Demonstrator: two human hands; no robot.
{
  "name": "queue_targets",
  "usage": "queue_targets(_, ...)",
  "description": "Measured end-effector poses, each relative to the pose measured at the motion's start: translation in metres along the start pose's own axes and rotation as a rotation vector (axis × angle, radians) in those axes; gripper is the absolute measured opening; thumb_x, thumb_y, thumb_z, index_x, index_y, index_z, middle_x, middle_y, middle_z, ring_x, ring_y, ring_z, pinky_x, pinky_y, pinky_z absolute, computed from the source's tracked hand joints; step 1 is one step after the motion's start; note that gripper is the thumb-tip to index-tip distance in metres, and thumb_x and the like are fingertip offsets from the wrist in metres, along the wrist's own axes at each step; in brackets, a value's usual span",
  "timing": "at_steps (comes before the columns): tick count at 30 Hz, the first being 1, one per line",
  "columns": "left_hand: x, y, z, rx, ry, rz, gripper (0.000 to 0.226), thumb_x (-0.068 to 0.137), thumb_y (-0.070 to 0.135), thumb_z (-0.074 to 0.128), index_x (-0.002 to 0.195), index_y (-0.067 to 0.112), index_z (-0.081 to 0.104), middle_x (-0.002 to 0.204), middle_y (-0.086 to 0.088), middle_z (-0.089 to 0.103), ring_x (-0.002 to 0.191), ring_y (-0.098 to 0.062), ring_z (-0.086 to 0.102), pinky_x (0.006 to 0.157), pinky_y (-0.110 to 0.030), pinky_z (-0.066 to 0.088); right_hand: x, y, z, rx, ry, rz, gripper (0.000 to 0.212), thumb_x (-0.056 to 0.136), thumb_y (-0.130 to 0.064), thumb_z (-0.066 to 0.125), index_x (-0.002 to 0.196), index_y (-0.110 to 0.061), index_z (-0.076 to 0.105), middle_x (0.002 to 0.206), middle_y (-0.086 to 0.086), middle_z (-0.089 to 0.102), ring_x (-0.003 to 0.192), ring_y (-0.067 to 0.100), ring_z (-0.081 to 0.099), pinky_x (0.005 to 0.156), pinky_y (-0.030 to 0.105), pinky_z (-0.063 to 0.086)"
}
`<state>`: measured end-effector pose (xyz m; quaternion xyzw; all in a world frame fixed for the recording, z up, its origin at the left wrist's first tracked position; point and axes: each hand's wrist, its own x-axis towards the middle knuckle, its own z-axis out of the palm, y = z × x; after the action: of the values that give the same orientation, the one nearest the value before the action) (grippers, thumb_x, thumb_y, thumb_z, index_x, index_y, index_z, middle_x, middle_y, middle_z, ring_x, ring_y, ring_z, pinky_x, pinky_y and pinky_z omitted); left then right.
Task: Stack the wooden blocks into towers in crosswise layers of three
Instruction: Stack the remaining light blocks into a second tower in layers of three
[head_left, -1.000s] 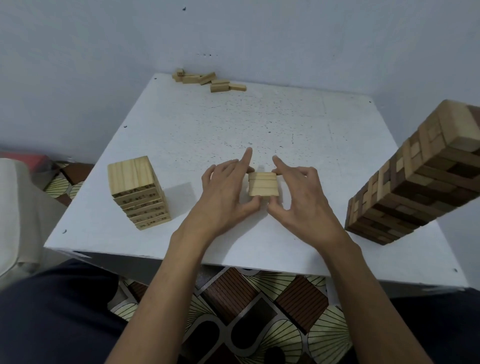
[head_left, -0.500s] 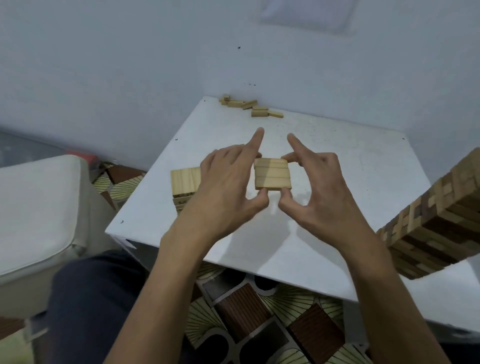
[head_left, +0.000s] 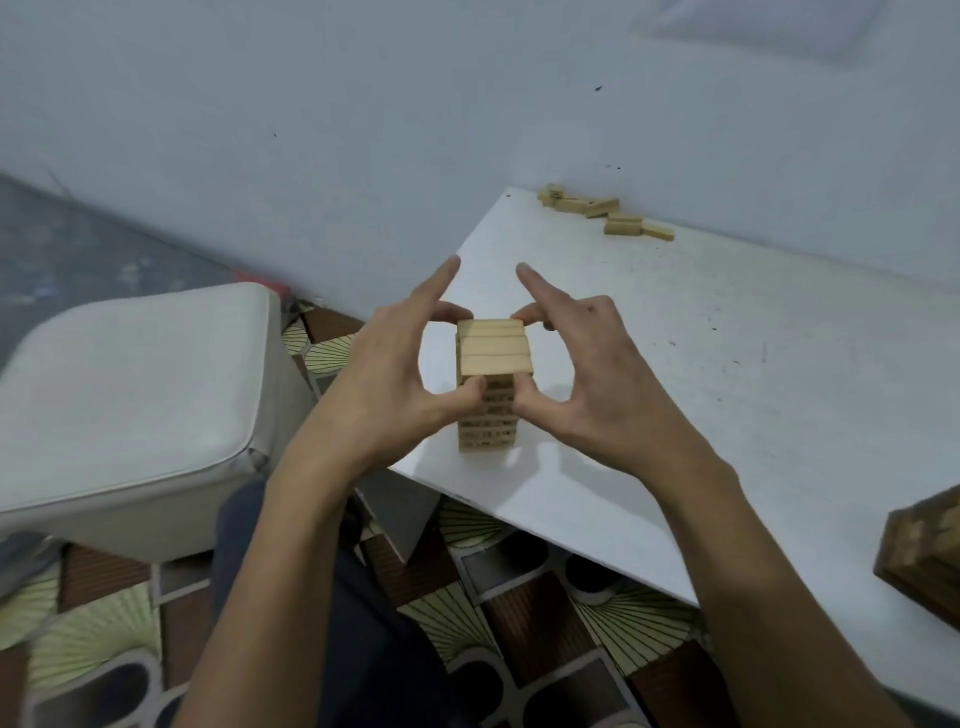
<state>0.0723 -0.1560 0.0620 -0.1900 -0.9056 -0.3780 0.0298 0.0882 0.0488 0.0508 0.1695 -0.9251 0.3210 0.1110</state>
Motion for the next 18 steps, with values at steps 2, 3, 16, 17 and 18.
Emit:
queue_targets(2, 0.0, -0.004, -0.001, -0.003, 0.0, -0.007, 0.095, 0.073, 0.047, 0.064, 0.155, 0.039, 0.017, 0.118, 0.038, 0.046, 0.126, -0.004, 0.043, 0.103, -0.028, 0.031, 0.003, -0.001, 0.003, -0.007, -0.011, -0.002, 0.084, 0.088, -0.028, 0.066, 0.157, -0.026, 0.018, 0.131, -0.01, 0.051, 0.118, 0.012, 0.036, 0.098, 0.026, 0.037)
queue_targets(3, 0.001, -0.006, -0.001, -0.005, 0.001, -0.009, 0.095, 0.073, 0.047, 0.064, 0.155, 0.039, 0.017, 0.118, 0.04, 0.045, 0.126, -0.003, 0.043, 0.102, -0.027, 0.031, 0.004, -0.001, 0.004, -0.01, -0.013, -0.001, 0.084, 0.088, -0.028, 0.066, 0.157, -0.026, 0.018, 0.132, -0.01, 0.051, 0.118, 0.012, 0.036, 0.098, 0.026, 0.037)
queue_targets(16, 0.002, -0.011, 0.006, -0.048, 0.009, -0.018, 0.09, 0.084, 0.034, 0.073, 0.155, 0.039, 0.018, 0.125, 0.028, 0.049, 0.122, 0.003, 0.037, 0.1, -0.025, 0.025, 0.003, 0.002, 0.007, -0.015, -0.02, 0.035, 0.08, 0.086, -0.035, 0.057, 0.156, -0.027, 0.021, 0.13, -0.015, 0.052, 0.118, 0.012, 0.036, 0.1, 0.032, 0.04)
queue_targets(17, 0.002, -0.012, 0.007, -0.05, 0.011, -0.018, 0.09, 0.085, 0.032, 0.073, 0.155, 0.039, 0.018, 0.126, 0.029, 0.049, 0.122, 0.003, 0.037, 0.1, -0.024, 0.025, 0.003, 0.001, 0.007, -0.017, -0.018, 0.032, 0.079, 0.085, -0.036, 0.056, 0.156, -0.027, 0.022, 0.13, -0.015, 0.051, 0.118, 0.012, 0.036, 0.099, 0.032, 0.041)
queue_targets(18, 0.002, -0.013, 0.008, -0.055, 0.013, -0.019, 0.089, 0.085, 0.032, 0.073, 0.155, 0.04, 0.018, 0.126, 0.029, 0.049, 0.123, 0.003, 0.036, 0.101, -0.024, 0.025, 0.003, 0.001, 0.007, -0.022, -0.018, 0.032, 0.079, 0.085, -0.036, 0.055, 0.156, -0.027, 0.022, 0.13, -0.015, 0.051, 0.118, 0.011, 0.035, 0.099, 0.031, 0.041)
